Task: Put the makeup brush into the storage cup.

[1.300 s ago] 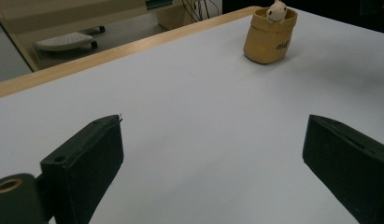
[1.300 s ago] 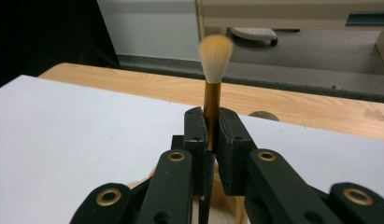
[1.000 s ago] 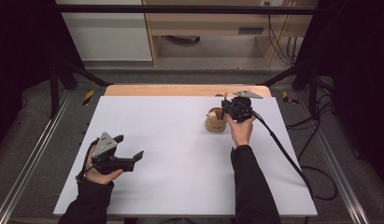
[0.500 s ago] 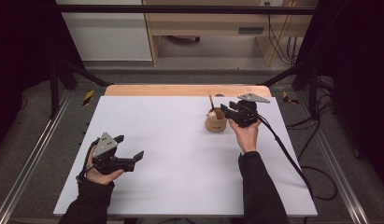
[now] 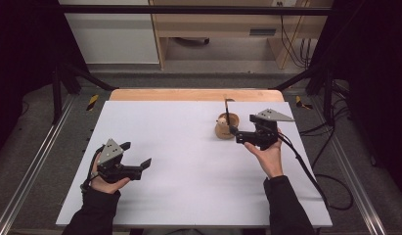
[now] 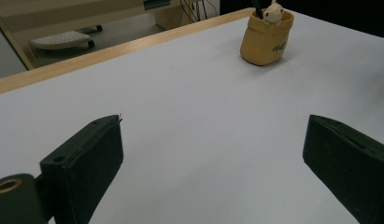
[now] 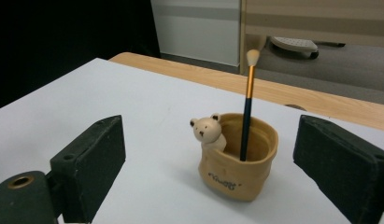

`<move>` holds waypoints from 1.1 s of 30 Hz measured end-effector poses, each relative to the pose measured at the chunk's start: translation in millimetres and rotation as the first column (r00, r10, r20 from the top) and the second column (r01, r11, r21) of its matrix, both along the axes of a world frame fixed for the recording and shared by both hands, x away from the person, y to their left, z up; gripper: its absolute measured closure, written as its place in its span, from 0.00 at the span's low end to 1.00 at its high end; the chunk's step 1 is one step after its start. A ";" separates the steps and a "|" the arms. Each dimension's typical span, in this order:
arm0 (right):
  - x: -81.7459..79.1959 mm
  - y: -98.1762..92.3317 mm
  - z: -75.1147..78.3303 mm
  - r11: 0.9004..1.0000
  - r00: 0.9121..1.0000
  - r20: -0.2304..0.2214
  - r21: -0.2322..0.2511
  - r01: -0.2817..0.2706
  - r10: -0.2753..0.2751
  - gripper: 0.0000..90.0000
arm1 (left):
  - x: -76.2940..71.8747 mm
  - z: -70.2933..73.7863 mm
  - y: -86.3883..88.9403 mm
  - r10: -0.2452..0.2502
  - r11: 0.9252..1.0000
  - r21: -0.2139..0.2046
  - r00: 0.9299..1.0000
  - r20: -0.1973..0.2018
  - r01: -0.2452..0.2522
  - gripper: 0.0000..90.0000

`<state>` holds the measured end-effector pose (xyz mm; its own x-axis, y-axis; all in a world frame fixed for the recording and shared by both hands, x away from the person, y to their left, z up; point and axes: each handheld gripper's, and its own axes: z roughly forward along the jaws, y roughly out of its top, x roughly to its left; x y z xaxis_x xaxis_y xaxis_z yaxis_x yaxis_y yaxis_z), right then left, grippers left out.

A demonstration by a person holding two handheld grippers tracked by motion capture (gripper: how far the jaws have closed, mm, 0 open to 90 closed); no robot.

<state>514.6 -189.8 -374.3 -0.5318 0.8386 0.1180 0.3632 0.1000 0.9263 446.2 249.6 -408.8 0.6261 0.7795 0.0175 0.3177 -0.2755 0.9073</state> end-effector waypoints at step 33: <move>-68.6 -37.4 -28.0 1.000 1.000 0.007 -0.007 -0.024 0.024 0.03 | -1.7 -1.0 5.3 0.012 1.000 -0.014 1.000 0.004 -0.012 0.05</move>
<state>446.0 -227.2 -402.3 -0.5527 0.8263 0.1084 0.3540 0.1150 0.9282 444.4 254.9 -409.8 0.6167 0.7871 0.0088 0.3170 -0.2586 0.9125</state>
